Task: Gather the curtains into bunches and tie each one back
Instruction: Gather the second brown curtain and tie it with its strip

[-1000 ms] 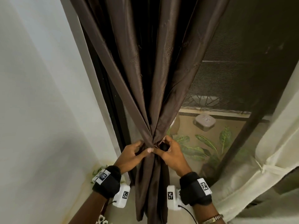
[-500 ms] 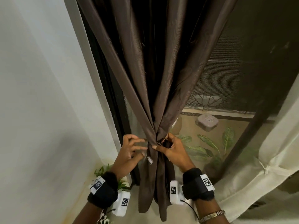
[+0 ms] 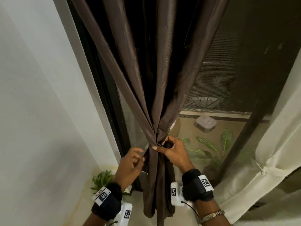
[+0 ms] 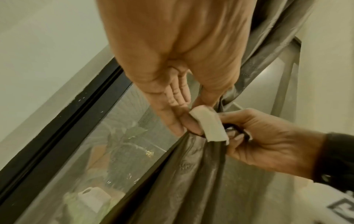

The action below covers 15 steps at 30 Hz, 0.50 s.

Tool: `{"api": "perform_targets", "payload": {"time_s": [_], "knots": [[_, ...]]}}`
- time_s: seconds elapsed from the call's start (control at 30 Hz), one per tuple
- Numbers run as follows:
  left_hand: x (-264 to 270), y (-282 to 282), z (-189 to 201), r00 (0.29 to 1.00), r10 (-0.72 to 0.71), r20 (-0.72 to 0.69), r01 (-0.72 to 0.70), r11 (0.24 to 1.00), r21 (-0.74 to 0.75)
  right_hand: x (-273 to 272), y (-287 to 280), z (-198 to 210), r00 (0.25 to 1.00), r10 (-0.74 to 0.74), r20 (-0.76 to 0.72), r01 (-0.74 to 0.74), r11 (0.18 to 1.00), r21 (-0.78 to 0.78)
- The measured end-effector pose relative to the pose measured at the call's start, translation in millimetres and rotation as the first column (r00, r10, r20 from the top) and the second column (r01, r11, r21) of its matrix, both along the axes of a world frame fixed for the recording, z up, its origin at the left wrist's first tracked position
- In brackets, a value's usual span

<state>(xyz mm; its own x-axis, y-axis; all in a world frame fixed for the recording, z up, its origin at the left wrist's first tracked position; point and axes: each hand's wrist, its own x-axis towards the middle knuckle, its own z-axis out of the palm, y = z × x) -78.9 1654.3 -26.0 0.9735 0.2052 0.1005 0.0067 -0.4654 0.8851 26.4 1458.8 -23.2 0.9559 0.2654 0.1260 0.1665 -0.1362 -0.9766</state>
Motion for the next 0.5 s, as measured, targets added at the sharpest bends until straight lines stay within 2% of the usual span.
{"api": "perform_targets", "payload": {"time_s": [0.1, 0.27, 0.4, 0.47, 0.5], "knots": [[-11, -16, 20, 0.995, -0.067, 0.075, 0.074, 0.993, -0.097, -1, 7, 6, 0.999, -0.035, 0.025, 0.037, 0.998, -0.052], [0, -20, 38, 0.974, -0.226, 0.031, 0.226, 0.936, -0.271, -11, 18, 3, 0.996, -0.027, 0.09, 0.036, 0.995, -0.095], [0, -26, 40, 0.958, -0.281, 0.051, 0.286, 0.947, -0.148, -12, 15, 3, 0.994, -0.075, 0.078, 0.086, 0.987, -0.135], [2, -33, 46, 0.96, -0.258, 0.106, 0.269, 0.957, -0.106, -9, 11, 7, 0.996, -0.054, 0.076, 0.065, 0.987, -0.146], [5, -33, 47, 0.961, -0.237, 0.142, 0.245, 0.969, -0.039, -8, 10, 7, 0.996, -0.031, 0.079, 0.042, 0.988, -0.15]]}}
